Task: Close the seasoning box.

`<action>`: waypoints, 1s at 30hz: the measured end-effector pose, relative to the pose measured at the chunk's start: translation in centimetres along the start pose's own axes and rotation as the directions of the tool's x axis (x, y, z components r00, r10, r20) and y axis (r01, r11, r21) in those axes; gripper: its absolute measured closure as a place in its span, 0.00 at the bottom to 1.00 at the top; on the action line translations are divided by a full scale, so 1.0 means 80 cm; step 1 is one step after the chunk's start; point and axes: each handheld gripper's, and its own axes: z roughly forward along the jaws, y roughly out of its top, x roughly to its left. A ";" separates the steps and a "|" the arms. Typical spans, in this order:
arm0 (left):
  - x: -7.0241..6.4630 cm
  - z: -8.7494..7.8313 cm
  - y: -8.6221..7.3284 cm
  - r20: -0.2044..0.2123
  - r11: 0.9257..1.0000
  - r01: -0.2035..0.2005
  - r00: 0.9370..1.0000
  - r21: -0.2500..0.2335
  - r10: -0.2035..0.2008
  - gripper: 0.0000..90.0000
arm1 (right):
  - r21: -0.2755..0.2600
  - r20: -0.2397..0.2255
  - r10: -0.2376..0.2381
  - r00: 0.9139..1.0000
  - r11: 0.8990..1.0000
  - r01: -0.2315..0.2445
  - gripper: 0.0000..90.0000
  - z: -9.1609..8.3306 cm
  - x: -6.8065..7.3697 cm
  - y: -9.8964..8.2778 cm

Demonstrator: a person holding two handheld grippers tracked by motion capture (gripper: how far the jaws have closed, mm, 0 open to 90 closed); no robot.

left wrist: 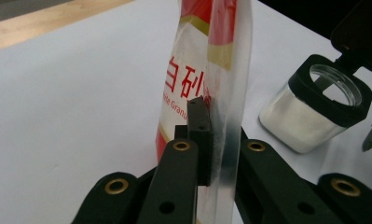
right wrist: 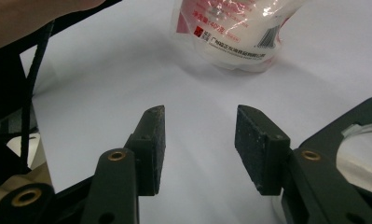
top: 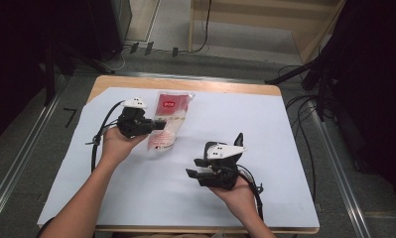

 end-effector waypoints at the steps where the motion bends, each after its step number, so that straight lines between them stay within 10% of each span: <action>1: 0.001 -0.002 -0.002 0.006 1.000 -0.009 1.000 0.005 0.009 0.98 | -0.006 -0.004 0.001 1.000 1.000 -0.001 0.59 -0.002 0.001 -0.003; 30: 0.003 -0.034 -0.028 0.048 0.999 -0.032 0.998 0.013 0.031 0.71 | 0.007 0.001 -0.009 1.000 1.000 0.009 0.59 -0.013 -0.008 -0.003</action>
